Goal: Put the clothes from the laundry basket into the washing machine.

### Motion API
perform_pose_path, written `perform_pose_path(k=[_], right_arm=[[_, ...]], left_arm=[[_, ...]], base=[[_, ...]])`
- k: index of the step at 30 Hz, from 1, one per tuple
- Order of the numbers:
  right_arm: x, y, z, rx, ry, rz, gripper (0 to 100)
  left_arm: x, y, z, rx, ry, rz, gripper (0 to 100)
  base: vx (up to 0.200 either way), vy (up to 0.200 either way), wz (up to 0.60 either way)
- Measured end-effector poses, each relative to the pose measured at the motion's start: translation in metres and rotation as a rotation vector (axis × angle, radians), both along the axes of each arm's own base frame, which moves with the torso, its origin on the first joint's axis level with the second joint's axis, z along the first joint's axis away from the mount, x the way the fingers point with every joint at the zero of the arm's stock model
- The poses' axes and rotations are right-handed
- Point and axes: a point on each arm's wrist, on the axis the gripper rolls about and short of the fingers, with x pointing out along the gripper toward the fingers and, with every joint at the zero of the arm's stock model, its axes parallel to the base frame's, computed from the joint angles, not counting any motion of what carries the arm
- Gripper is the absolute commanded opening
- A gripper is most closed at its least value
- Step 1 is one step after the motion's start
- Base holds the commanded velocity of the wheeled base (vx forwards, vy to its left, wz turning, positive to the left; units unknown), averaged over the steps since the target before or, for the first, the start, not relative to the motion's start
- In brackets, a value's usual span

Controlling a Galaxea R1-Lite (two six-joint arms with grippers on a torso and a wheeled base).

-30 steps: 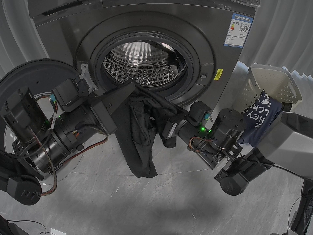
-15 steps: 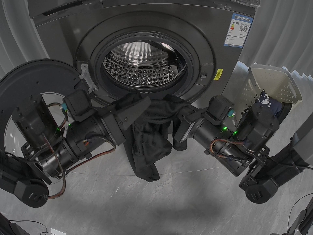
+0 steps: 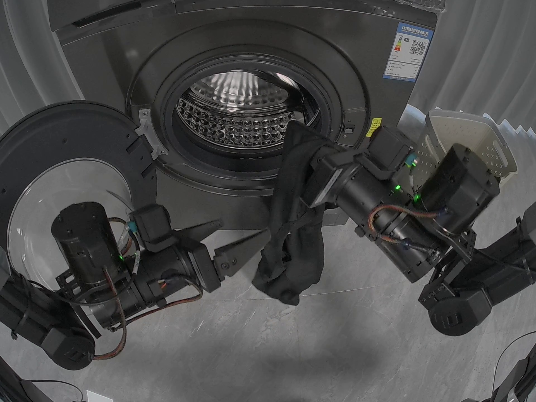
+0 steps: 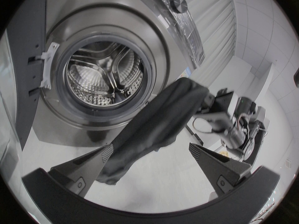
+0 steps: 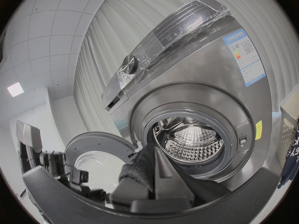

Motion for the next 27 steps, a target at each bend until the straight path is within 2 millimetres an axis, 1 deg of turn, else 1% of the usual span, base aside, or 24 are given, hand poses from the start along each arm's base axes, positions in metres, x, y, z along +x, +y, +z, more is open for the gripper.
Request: perform_pose_path(k=[5, 11, 15, 22, 27], right_arm=[[0.005, 0.004, 0.012, 0.016, -0.003, -0.016, 0], [0.008, 0.007, 0.023, 0.039, -0.021, -0.020, 0], [0.009, 0.008, 0.026, 0.051, -0.030, -0.019, 0], [0.009, 0.012, 0.034, 0.085, -0.027, -0.004, 0], [0.008, 0.013, 0.036, 0.099, -0.023, 0.001, 0]], left_arm=[[-0.002, 0.001, -0.021, 0.053, 0.049, 0.001, 100], [0.000, -0.002, -0.037, 0.060, 0.028, -0.006, 100], [0.004, -0.006, -0.051, 0.065, 0.004, -0.005, 100], [0.015, -0.013, -0.083, 0.145, 0.042, -0.004, 100], [0.025, -0.020, -0.096, 0.162, 0.059, 0.000, 100]], base=[[0.000, 0.000, 0.00], [0.000, 0.000, 0.00], [0.000, 0.000, 0.00], [0.000, 0.000, 0.00], [0.000, 0.000, 0.00]])
